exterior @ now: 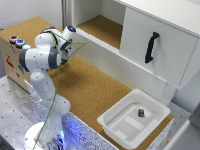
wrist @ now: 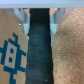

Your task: Pull the drawer

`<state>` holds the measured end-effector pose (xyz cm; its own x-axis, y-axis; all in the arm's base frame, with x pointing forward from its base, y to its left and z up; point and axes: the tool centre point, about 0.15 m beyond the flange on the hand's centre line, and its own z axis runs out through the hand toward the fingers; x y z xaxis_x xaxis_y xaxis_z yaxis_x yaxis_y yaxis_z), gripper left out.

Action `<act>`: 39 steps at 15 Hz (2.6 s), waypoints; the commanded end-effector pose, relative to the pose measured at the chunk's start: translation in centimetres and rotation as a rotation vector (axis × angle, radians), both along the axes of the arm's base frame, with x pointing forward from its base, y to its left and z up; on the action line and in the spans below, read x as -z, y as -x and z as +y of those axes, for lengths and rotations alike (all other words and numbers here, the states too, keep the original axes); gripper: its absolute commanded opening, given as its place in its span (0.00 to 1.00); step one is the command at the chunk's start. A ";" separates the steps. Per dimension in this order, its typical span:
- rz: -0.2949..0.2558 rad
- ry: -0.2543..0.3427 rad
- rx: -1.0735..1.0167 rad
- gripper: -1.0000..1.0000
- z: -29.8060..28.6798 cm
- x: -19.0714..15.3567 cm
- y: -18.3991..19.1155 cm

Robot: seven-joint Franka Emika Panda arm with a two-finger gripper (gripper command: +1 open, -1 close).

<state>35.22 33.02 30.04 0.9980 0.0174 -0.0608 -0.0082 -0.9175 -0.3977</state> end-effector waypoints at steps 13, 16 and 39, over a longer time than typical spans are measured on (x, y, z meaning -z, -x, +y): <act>-0.034 -0.058 0.090 0.00 -14.4 0.2 2.7; -0.026 -0.055 0.108 0.00 -16.5 0.1 3.0; -0.237 0.360 -0.190 1.00 -13.3 -18.8 0.8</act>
<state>32.70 14.58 42.47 0.9858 0.0201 0.1669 0.0646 -0.9620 -0.2651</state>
